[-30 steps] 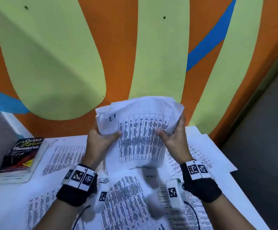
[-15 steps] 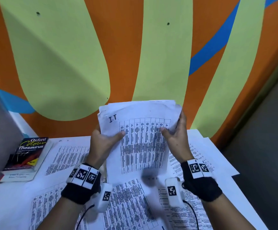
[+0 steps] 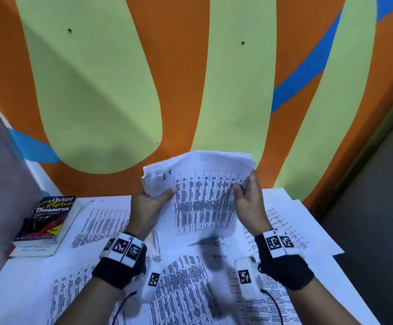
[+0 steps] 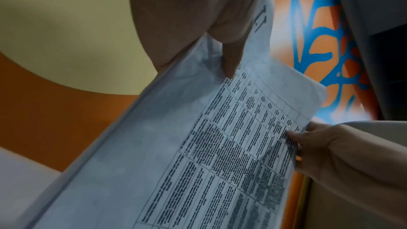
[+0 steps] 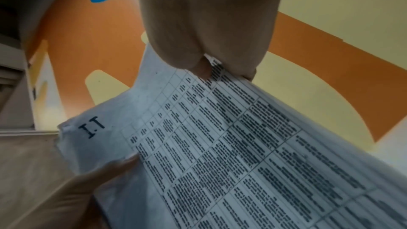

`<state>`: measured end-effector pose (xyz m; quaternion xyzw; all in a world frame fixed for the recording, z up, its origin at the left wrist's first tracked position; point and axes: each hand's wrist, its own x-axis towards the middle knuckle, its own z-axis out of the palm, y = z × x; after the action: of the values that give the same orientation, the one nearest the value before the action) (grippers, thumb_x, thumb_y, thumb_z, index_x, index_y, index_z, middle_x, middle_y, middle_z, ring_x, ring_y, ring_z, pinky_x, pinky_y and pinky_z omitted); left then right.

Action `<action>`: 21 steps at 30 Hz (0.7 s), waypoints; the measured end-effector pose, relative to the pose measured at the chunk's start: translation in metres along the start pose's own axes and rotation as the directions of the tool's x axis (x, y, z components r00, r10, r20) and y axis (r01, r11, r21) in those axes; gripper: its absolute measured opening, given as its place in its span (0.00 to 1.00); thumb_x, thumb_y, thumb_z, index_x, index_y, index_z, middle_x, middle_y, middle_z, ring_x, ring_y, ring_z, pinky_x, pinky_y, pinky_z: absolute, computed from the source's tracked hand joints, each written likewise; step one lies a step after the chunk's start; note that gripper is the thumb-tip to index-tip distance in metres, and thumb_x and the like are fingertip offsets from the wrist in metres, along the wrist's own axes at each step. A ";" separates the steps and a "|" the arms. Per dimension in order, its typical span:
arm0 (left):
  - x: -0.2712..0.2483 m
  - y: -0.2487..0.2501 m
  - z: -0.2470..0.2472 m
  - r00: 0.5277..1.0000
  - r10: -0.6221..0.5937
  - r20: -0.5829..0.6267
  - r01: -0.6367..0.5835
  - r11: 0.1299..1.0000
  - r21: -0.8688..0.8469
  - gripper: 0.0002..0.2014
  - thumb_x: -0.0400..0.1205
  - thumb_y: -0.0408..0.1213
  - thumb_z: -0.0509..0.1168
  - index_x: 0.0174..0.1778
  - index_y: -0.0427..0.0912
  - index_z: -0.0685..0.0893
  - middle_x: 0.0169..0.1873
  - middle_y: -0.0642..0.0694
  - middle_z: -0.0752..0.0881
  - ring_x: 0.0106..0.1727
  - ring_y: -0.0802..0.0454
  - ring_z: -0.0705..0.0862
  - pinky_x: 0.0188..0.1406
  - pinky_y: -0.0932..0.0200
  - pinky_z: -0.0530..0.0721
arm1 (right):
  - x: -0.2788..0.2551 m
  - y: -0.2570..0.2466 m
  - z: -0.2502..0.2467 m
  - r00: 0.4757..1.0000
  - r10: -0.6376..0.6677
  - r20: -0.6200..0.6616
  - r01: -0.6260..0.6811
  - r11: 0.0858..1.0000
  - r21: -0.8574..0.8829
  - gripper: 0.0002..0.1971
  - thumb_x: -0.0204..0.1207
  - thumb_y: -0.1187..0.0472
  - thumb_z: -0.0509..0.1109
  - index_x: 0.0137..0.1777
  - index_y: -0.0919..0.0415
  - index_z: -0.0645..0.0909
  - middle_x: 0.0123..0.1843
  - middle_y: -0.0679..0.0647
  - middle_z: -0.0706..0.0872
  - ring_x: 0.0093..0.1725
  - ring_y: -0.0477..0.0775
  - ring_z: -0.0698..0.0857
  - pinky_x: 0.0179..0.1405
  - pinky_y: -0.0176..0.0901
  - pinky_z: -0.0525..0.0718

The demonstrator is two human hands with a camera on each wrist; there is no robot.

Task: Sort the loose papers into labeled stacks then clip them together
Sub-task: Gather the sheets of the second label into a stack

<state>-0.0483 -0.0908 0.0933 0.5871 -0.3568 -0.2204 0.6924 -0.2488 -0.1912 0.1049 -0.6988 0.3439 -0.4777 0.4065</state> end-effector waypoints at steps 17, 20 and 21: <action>0.007 -0.013 -0.004 0.999 -0.041 0.021 0.034 0.963 0.266 0.24 0.70 0.52 0.76 0.23 0.42 0.70 0.21 0.44 0.69 0.22 0.54 0.64 0.22 0.62 0.61 | -0.001 0.009 0.006 0.970 0.073 0.232 -0.041 0.989 -0.140 0.34 0.78 0.74 0.64 0.79 0.59 0.54 0.70 0.47 0.72 0.68 0.34 0.73 0.67 0.26 0.72; 0.003 -0.020 -0.005 1.000 0.018 -0.016 -0.010 0.913 0.408 0.27 0.73 0.55 0.71 0.21 0.44 0.64 0.17 0.46 0.64 0.18 0.55 0.58 0.22 0.62 0.56 | -0.011 0.038 -0.020 0.825 0.414 0.385 -0.154 0.820 -0.552 0.38 0.74 0.62 0.73 0.81 0.54 0.57 0.74 0.60 0.69 0.72 0.58 0.73 0.69 0.50 0.75; 0.002 -0.017 -0.008 0.998 0.049 -0.029 -0.032 0.903 0.428 0.28 0.74 0.52 0.71 0.18 0.45 0.62 0.15 0.47 0.63 0.15 0.55 0.57 0.22 0.63 0.55 | -0.018 0.053 -0.035 0.744 0.529 0.409 -0.116 0.705 -0.700 0.37 0.72 0.60 0.75 0.79 0.52 0.62 0.73 0.60 0.70 0.70 0.59 0.73 0.66 0.50 0.76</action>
<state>-0.0393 -0.0905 0.0769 0.7210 -0.3949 -0.1110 0.5585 -0.2923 -0.2065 0.0575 -0.8281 0.4652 -0.0111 0.3126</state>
